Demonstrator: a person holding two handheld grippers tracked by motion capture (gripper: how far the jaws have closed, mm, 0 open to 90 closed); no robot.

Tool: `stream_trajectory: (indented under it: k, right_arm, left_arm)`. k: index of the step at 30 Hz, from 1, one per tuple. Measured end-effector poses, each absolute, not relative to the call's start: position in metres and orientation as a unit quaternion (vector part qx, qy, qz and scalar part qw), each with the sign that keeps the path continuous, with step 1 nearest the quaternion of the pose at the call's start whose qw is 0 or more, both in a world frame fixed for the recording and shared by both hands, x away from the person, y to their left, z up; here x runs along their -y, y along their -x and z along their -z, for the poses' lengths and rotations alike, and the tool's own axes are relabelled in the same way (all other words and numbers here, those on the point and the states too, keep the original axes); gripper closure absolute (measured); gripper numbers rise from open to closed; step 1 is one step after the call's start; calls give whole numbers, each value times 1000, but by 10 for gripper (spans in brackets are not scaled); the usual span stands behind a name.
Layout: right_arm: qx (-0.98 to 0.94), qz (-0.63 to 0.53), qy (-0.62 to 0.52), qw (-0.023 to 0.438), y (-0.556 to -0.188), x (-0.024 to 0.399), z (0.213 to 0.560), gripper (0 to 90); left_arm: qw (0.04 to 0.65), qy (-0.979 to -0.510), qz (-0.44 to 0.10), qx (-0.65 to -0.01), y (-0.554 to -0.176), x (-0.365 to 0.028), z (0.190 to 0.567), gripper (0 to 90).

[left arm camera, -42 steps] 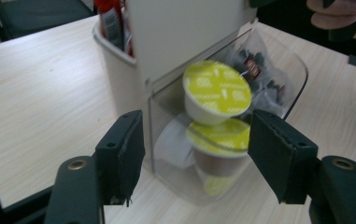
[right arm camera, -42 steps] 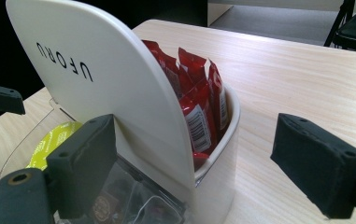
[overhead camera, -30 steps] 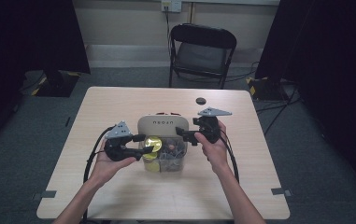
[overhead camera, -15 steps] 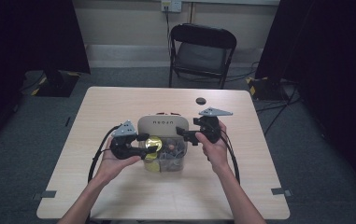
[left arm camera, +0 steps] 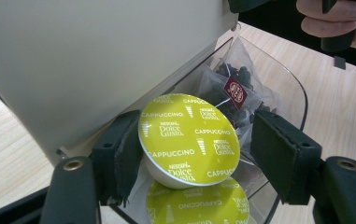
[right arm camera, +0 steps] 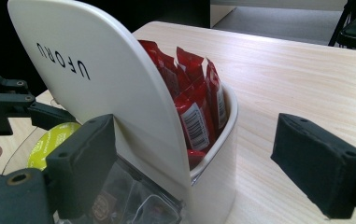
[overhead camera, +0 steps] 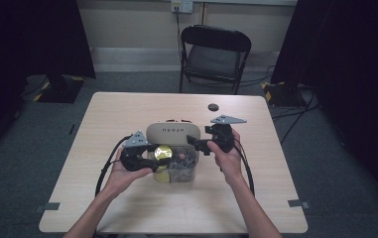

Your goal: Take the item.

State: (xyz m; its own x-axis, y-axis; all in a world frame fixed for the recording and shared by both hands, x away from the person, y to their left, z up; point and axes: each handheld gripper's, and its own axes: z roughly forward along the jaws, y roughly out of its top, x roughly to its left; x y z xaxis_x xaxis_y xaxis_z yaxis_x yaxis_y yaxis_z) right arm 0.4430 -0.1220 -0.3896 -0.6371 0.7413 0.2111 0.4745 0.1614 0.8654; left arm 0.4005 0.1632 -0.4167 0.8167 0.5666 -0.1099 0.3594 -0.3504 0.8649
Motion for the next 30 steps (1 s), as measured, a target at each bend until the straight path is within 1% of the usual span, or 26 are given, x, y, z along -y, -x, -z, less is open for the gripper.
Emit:
stream_trajectory:
  k: [4, 6, 9, 22, 28, 30]
  right_arm:
    - [-751, -505, -405, 131, -443, 122, 390, 133]
    - [-751, -505, -406, 130, -443, 122, 390, 133]
    - [-751, -504, -405, 131, -443, 122, 390, 133]
    - [-749, -506, -407, 128, -443, 122, 390, 135]
    - [-749, -507, -407, 127, -443, 122, 391, 134]
    - [-750, -507, -406, 128, -443, 122, 391, 133]
  left_arm:
    - [494, -816, -104, -283, -400, -160, 419, 331]
    - [491, -816, -112, -284, -399, -159, 420, 355]
    - [491, -818, -109, -279, -400, -158, 421, 367]
    - [489, -821, -105, -275, -399, -155, 421, 375]
    - [486, -821, -99, -284, -399, -155, 420, 377]
    - [485, -819, -105, -288, -398, -155, 420, 377]
